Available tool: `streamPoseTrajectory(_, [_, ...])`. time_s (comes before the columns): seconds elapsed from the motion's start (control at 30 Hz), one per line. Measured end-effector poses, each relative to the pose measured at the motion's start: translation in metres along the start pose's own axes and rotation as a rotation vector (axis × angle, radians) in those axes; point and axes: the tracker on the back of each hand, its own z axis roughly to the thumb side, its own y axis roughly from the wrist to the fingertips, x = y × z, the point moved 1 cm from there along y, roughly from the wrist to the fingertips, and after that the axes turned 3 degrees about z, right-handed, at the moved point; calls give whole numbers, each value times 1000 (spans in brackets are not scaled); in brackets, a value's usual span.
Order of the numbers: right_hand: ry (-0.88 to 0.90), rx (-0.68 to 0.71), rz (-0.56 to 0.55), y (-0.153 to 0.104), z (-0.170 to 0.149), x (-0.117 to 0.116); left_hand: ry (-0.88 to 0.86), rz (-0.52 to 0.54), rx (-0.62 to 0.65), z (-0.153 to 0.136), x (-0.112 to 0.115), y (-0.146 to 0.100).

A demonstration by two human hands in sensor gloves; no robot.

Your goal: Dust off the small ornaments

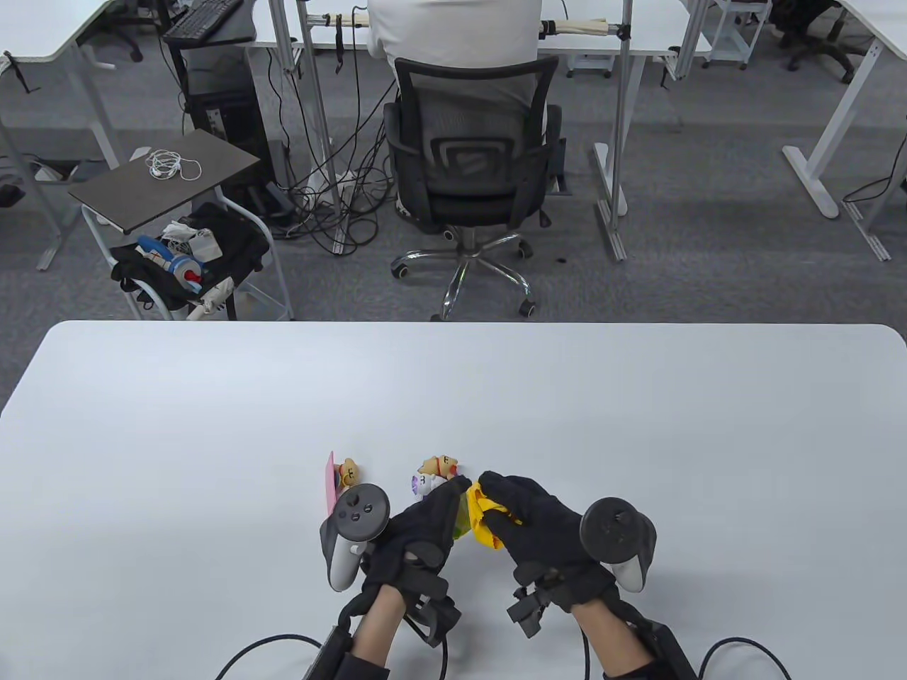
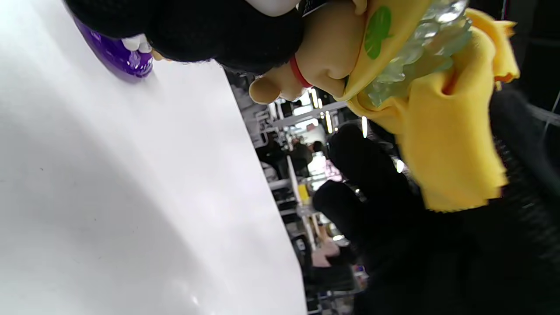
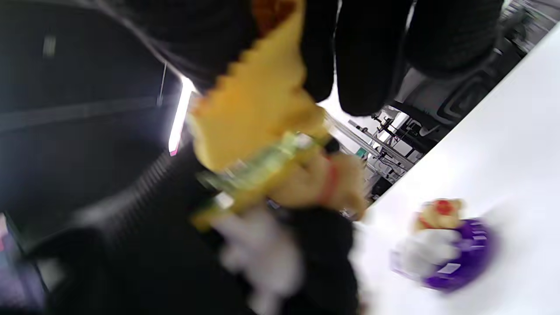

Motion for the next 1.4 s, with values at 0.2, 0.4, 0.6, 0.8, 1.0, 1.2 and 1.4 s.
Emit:
streamPoseTrajectory(0.2, [-156,84,-9,-6,10,3,-66,-70,8,-3,10,2])
streamPoseTrajectory(0.4, [-251,-7,33,-8,-11,14,-4,-60,32,-3,13,3])
streamPoseTrajectory(0.6, [-22,9,6,-11,-3,15,165,-53,36,-2,19,3])
streamPoseTrajectory(0.8, [-279,-70,22,-11,-14,14,-29,-87,94,3,19,-1])
streamPoseTrajectory(1.0, [-85,34,-84,-17,9,15,76,-73,50,-2,23,1])
streamPoseTrajectory(1.2, [-273,4,-69,-14,-2,16,-14,-74,56,2,19,-1])
streamPoseTrajectory(1.4, [-206,125,-180,-20,28,9,-147,-175,-24,-6,31,5])
